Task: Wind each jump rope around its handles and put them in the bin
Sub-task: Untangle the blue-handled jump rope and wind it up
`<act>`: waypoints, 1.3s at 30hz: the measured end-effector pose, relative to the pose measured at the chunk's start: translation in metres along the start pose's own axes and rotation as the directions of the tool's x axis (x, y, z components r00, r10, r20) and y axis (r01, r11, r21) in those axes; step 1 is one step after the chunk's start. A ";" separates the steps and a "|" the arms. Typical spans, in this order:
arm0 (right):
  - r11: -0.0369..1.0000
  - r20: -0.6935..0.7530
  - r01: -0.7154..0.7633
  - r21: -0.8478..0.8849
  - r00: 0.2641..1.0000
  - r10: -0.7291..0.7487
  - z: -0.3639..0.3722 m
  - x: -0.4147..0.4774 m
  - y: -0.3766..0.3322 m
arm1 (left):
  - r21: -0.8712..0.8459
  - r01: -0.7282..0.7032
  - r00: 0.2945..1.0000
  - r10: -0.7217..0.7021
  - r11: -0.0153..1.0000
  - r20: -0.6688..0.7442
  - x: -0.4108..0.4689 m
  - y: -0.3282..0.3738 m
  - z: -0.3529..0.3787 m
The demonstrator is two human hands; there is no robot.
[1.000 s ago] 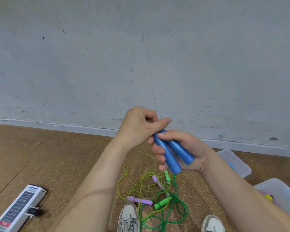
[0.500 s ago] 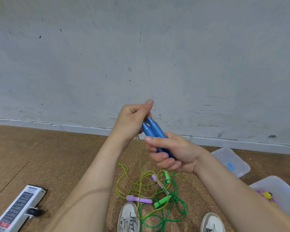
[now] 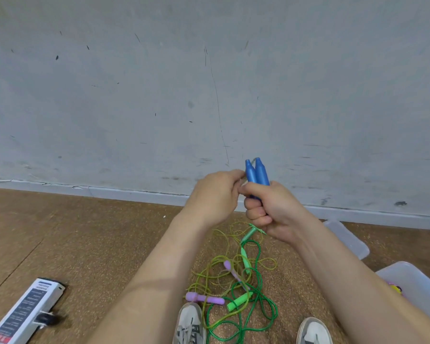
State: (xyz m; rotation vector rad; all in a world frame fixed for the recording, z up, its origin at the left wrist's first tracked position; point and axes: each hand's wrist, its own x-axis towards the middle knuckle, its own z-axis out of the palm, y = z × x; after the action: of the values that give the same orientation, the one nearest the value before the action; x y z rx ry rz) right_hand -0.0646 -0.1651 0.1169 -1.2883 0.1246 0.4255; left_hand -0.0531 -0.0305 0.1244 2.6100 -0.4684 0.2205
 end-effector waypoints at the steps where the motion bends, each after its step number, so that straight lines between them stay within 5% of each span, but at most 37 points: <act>1: 0.997 -0.041 0.013 -0.075 0.999 -0.017 -0.001 0.001 0.001 | 0.091 -0.043 0.999 0.040 0.995 0.035 -0.001 0.002 -0.001; 4: 0.928 -0.160 0.045 -0.371 0.981 -0.112 -0.002 0.002 0.004 | 0.199 -0.098 0.992 0.081 0.975 0.094 -0.004 0.009 -0.001; 8: 0.508 -0.148 0.060 -0.859 0.921 -0.359 -0.004 0.005 0.008 | 0.279 -0.125 0.992 0.118 0.952 0.041 -0.005 0.013 0.000; 14: 0.276 -0.042 0.073 -0.958 0.919 -0.392 -0.005 0.006 0.013 | -0.170 0.079 0.997 -0.079 0.982 0.003 -0.011 0.014 -0.005; 17: 0.202 -0.012 0.064 -0.977 0.934 -0.356 -0.006 0.007 0.014 | -0.206 0.051 0.997 -0.037 0.977 0.069 -0.013 0.014 -0.008; 24: 0.208 0.050 0.097 -0.973 0.974 -0.220 -0.005 0.003 0.014 | -0.210 0.007 0.994 0.016 0.978 0.107 -0.010 0.004 -0.018; 28: 0.159 0.186 0.176 -0.971 0.981 0.052 -0.001 -0.012 0.003 | -0.246 0.035 0.976 0.020 0.969 0.217 -0.011 0.002 -0.028; 34: 0.478 0.259 0.061 -0.876 0.897 0.359 0.002 -0.040 -0.013 | -0.600 0.215 0.901 0.081 0.771 0.426 -0.015 -0.010 -0.037; 39: 0.654 0.391 0.059 -0.755 0.840 0.376 -0.001 -0.046 -0.023 | -0.730 0.349 0.861 0.106 0.587 0.497 -0.010 -0.018 -0.025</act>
State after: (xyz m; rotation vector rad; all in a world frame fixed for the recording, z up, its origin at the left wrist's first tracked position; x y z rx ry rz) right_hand -0.0982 -0.1818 0.1523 -1.9328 -0.4577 1.0595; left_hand -0.0580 -0.0007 0.1358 1.7188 -0.4062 -0.6193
